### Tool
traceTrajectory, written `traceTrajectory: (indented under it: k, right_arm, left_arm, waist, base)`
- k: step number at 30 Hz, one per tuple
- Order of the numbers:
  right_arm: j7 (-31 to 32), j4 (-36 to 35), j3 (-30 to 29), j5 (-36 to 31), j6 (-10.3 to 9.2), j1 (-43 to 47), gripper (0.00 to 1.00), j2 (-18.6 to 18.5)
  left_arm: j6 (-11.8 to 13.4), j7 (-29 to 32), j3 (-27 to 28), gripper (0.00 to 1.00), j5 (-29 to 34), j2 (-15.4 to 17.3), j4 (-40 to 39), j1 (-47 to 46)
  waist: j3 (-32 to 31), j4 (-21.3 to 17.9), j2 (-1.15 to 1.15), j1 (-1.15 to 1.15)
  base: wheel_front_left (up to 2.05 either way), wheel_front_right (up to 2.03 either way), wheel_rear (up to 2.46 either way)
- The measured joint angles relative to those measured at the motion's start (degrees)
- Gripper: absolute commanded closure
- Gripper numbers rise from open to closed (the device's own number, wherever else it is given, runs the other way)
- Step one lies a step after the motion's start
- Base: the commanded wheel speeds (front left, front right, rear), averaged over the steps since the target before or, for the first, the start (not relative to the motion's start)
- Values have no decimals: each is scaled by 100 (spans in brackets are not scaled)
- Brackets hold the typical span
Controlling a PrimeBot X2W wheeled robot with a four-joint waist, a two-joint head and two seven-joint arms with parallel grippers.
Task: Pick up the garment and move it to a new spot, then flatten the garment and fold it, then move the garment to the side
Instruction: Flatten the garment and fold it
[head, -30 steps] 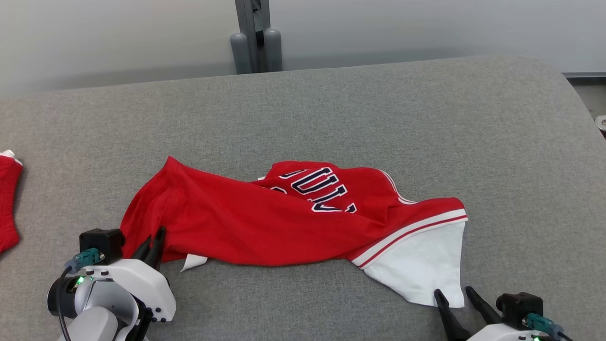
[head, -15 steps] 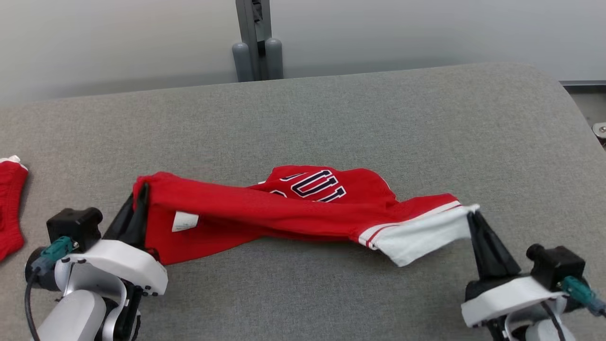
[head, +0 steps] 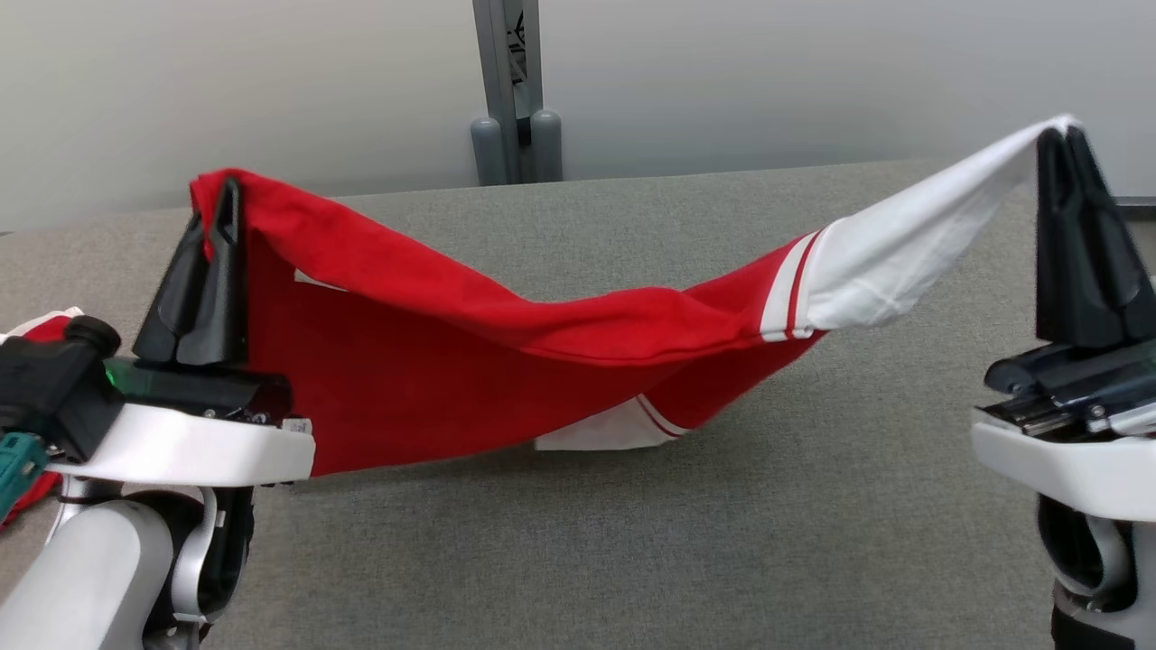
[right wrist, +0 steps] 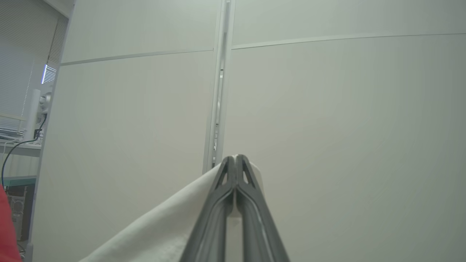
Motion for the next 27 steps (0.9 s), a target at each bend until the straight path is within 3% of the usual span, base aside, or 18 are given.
traceTrajectory:
  k: [10,18,23,27]
  right_arm:
    - [227,-1377,-268,-123,0,-728,100,-45]
    - [547,-1663,-320,-104,0,-882,100,-43]
    - [631,-1294,-268,111,0,-1123,100,-51]
    - [590,-230,-64,489,0,-1909,100,-204]
  left_arm:
    - [483,146,366,100,426,293,-1416,-270]
    - [654,325,450,100,491,382,-1901,-286]
    - [453,428,320,100,301,346,-1647,-425]
    - [-105,444,141,100,-90,143,-762,-1141]
  waist:
    - [-150,103,0,0]
    - [-155,121,0,0]
    - [-33,128,0,0]
    - [193,123,0,0]
  base:
    - [0,0,0]
    - [0,0,0]
    - [0,0,0]
    - [0,0,0]
